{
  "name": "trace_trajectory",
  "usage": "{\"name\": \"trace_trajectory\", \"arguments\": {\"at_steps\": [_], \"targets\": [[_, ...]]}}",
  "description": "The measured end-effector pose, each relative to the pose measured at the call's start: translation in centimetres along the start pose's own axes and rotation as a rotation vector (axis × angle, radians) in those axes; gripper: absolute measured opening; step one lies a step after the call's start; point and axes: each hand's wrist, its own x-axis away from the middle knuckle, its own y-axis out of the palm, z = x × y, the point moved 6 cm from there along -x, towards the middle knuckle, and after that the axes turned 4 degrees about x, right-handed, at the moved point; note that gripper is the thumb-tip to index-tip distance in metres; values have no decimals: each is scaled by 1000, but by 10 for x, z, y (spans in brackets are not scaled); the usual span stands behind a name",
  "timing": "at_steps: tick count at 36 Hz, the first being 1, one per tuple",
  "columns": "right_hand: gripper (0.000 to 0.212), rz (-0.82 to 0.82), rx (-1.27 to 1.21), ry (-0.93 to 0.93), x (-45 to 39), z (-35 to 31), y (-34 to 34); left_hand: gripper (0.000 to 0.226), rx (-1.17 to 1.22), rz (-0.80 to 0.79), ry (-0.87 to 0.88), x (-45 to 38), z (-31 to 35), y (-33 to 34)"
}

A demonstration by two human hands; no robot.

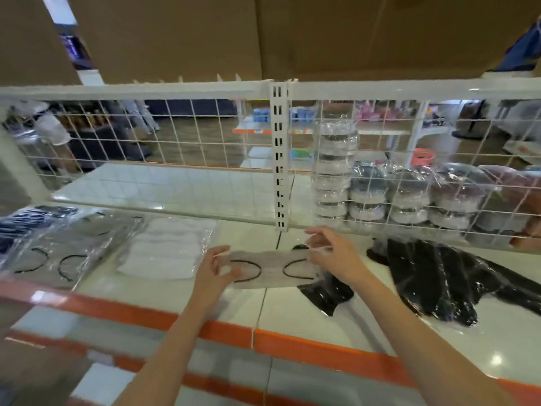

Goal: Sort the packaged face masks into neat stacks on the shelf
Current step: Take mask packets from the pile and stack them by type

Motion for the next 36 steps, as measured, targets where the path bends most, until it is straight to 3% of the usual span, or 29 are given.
{"name": "trace_trajectory", "arguments": {"at_steps": [3,6,8,11,19,22,26,30,33,36], "targets": [[53,35,-339,115,4,25,12,62,-46,27,-17,8,-13,-2],[48,95,-487,245,9,45,23,63,-29,-10,-26,13,-18,6],[41,95,-468,301,9,49,33,65,-73,-33,1,15,-15,12],[36,52,-354,308,3,39,47,48,-167,-75,31,11,-12,18],[17,-50,-112,150,-29,-17,81,35,-281,151,-43,-21,2,-66],[29,-188,-116,128,-37,-41,109,39,-279,146,-126,-33,10,-114],[9,-359,-221,127,-47,-78,158,43,-216,177,-238,-38,9,-183],[16,-456,-242,131,-58,-111,213,60,-259,212,-302,-33,4,-245],[14,-500,-124,132,-66,-130,257,63,-322,262,-402,-33,-5,-290],[9,-478,-42,97,-76,-151,299,65,-371,296,-395,-41,0,-329]]}}
